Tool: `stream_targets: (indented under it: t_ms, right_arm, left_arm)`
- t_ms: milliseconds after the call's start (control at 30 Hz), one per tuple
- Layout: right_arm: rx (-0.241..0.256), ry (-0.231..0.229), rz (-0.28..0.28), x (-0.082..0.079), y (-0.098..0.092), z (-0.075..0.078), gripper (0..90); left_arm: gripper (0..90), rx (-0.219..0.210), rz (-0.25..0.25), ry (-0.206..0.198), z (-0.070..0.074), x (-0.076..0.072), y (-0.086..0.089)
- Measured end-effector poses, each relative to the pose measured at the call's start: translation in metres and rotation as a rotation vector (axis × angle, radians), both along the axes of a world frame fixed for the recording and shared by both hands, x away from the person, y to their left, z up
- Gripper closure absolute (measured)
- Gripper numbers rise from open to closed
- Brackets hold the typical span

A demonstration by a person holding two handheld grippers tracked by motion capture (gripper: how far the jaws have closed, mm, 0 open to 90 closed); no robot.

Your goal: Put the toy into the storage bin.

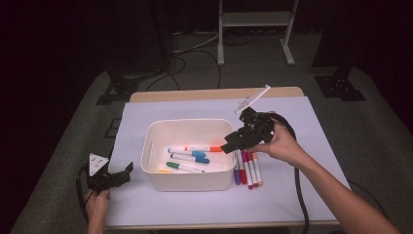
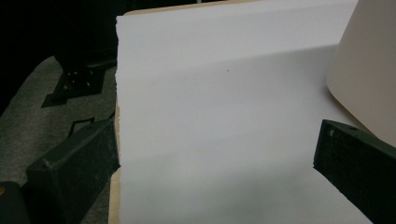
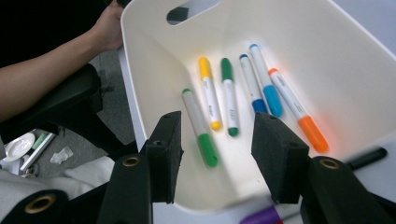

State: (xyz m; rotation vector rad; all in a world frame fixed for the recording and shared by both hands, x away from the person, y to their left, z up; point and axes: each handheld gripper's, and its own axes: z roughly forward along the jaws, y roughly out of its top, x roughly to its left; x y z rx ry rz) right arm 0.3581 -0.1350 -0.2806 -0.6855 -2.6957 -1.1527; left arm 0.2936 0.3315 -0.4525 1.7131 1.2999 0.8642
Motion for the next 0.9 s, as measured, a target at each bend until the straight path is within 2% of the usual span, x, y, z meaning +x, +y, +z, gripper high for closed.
stream_targets:
  t_ms: [33,233,300,433,667,900]
  right_arm:
    - [0.000,0.000,0.000,0.000,0.000,0.000,51.6]
    - [0.021,0.008,-0.045,-0.001,-0.029,-0.009,51.7]
    - [0.029,0.017,-0.068,-0.002,-0.043,-0.018,51.6]
    - [0.030,0.031,-0.096,-0.002,-0.057,-0.030,51.5]
    - [-0.005,0.040,-0.169,-0.001,-0.080,-0.059,51.6]
    - [-0.037,0.048,-0.219,0.000,-0.092,-0.082,51.6]
  left_arm:
    - [0.0,0.000,0.000,0.000,0.000,0.000,0.000]
    - [0.0,-0.001,0.001,0.000,0.000,0.000,0.000]
    - [0.0,0.000,0.000,-0.002,0.000,0.000,0.000]
    - [0.0,0.001,0.001,-0.001,0.000,0.000,0.000]
    - [0.0,0.002,0.000,-0.004,0.000,0.000,0.000]
    - [0.0,0.003,0.001,-0.003,0.000,0.000,0.000]
